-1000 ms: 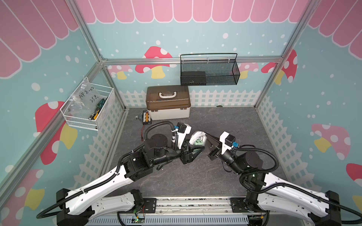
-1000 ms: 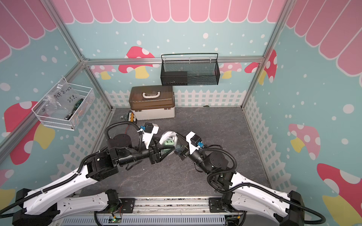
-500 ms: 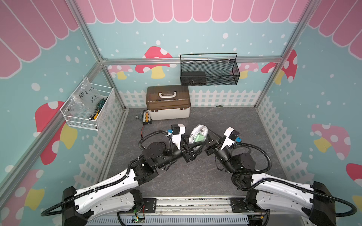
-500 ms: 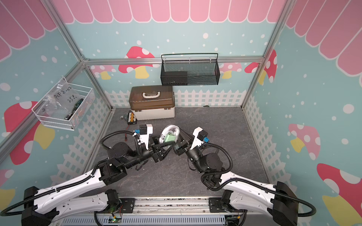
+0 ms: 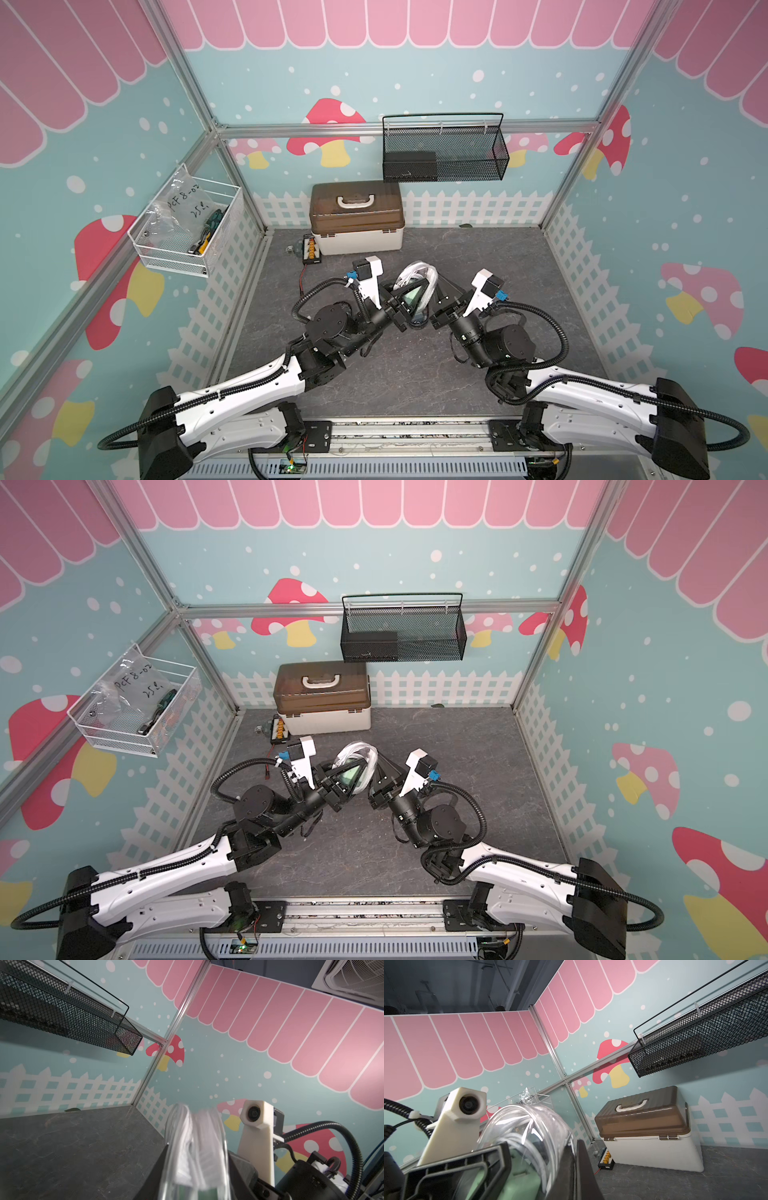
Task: Pack away charging kits
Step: Zip the zipper on the storage bag.
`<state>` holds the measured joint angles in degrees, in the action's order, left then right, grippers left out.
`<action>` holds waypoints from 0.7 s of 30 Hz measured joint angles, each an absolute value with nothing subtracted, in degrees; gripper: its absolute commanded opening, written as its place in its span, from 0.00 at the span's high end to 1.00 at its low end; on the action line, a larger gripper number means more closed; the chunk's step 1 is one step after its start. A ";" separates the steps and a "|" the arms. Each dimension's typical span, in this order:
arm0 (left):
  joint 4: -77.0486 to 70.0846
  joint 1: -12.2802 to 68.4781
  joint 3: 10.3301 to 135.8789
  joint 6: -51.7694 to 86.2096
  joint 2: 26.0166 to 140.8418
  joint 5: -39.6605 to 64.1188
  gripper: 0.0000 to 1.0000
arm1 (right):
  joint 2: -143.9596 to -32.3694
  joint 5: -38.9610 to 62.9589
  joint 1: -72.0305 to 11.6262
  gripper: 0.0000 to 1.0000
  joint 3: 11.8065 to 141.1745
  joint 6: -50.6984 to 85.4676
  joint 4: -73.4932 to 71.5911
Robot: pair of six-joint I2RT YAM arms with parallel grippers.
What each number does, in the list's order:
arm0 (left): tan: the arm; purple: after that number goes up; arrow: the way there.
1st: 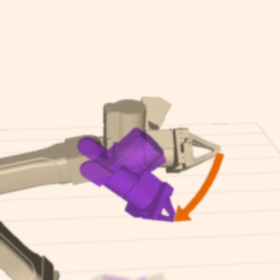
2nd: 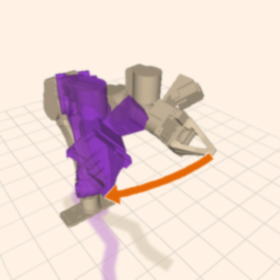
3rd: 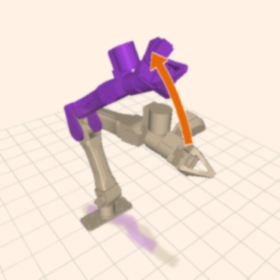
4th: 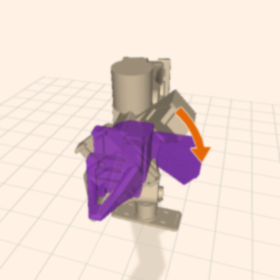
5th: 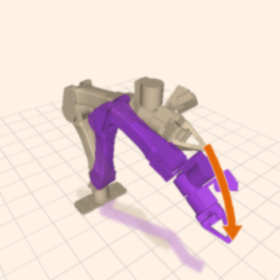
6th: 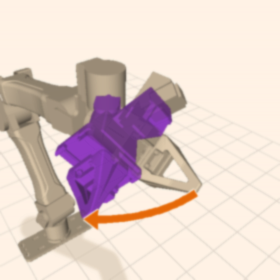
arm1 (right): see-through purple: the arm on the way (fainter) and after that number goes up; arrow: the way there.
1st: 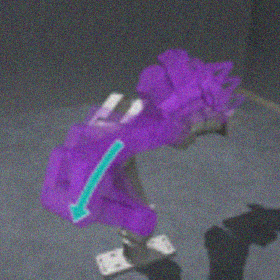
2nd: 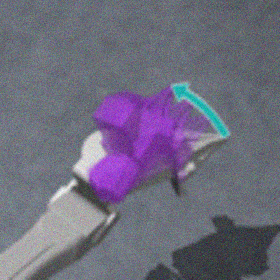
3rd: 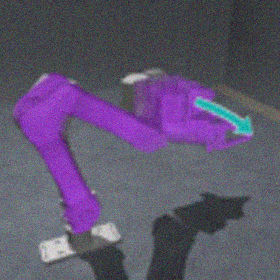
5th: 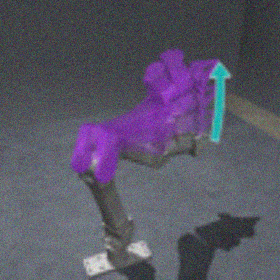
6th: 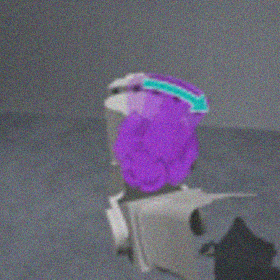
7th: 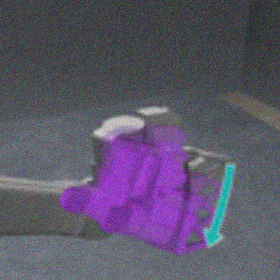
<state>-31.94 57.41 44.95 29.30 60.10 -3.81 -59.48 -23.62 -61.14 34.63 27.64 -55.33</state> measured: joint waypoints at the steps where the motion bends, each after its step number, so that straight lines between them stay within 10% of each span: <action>1: -31.86 57.45 44.99 29.28 59.99 -3.97 0.84 | -59.29 -23.59 -61.17 1.00 34.76 27.46 -54.94; 21: 3.20 53.15 60.71 28.05 54.17 2.55 1.00 | -55.68 -10.76 -58.74 1.00 49.39 1.39 -22.41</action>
